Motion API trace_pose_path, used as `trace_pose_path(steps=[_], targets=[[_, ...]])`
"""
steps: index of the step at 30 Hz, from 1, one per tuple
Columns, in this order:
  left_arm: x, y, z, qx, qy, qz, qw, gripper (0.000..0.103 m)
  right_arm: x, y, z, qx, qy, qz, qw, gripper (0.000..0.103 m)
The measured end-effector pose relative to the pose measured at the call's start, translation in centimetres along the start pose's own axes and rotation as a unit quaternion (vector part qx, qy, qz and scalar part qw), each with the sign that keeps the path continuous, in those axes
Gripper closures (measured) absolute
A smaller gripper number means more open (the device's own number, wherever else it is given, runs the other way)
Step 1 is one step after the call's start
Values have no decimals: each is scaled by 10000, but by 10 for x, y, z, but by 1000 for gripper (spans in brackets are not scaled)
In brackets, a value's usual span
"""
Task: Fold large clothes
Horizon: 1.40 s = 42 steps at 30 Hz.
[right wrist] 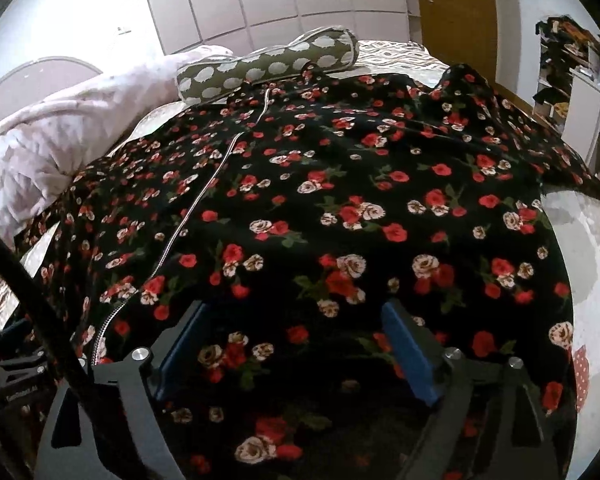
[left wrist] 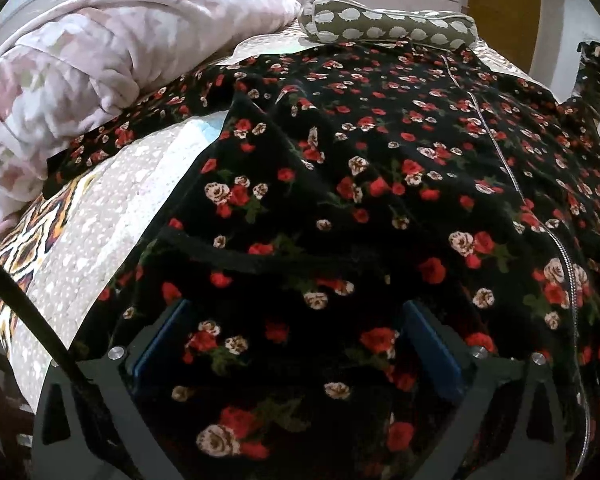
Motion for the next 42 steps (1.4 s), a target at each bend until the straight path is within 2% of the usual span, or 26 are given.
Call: trace_pose_path(steps=[14,19,25,33,42], targets=[[-2,2,0,74,174,-273,9994,0,0,-3,0,-161,-17,17,9999,7],[0,2,-2,73,143,-179,9997,0,0,-5,1,-191,-18,53,9998,6],[-3,1,-1,-49,371,-111,9992,0,5,-8,2,-347,-60,288,9990,4],[-6,0,-1,-99,452,-64,9989,0,1,-6,0,-232,48,80,9997,3],[-7,0,0,-124,398,74,9991,0,2,-7,3,-334,-67,273,9990,3]])
Point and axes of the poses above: each gripper's, at about its wrist camera, not at the fingertips, and x roughly the way its jaws point, y to its right, z to its underside, the point moved 9 cm from there along x, roughly the way its jaws point, and after that the axes turned 15 degrees about -z, right-handed, at the moved point
